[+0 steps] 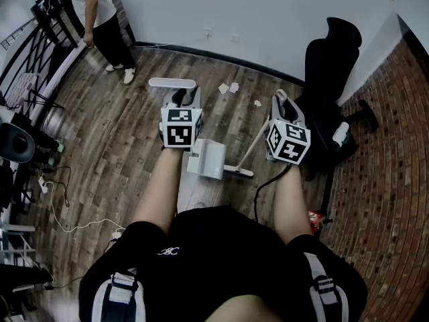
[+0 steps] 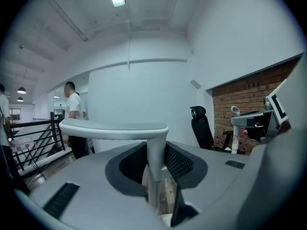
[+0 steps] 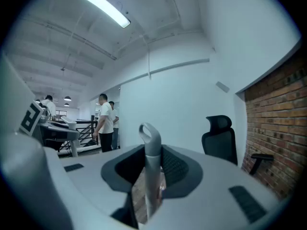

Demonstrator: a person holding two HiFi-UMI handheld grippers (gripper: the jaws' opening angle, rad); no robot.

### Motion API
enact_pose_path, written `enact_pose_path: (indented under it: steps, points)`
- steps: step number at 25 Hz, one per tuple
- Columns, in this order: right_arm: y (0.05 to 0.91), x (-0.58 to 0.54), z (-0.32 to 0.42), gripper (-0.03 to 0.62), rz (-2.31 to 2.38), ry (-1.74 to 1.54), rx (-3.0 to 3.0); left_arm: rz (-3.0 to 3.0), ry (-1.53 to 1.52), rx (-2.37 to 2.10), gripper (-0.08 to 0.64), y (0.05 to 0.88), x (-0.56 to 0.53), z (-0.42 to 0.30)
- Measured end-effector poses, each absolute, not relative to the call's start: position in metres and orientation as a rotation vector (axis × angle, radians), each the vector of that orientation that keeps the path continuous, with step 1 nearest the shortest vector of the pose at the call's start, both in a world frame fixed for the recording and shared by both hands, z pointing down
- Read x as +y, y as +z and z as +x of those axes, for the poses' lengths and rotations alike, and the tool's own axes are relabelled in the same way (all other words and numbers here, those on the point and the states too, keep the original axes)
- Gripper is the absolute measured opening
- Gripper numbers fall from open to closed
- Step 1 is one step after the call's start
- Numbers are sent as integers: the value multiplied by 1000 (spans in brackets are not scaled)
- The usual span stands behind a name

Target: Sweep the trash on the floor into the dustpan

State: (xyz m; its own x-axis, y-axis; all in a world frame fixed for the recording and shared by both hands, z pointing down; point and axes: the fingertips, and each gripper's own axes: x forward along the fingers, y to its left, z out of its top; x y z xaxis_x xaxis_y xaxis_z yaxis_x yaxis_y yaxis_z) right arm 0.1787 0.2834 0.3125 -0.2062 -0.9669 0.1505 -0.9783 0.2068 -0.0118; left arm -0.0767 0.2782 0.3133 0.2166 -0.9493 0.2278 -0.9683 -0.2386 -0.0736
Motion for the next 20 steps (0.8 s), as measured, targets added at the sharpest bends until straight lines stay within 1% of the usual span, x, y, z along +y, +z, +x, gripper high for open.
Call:
enact_pose_path:
  steps: [6,10,20]
  points:
    - [307,282,168,111,1913,130,-2352,2417,354,-1903,107,308,271,-81]
    - [303,276,156,110,1857,53,-2384,2448,339,-1896,107,304,262,-86]
    - [304,250,146,112,1866,-36,-2288,2460,304,-1831,107,315,225,-122]
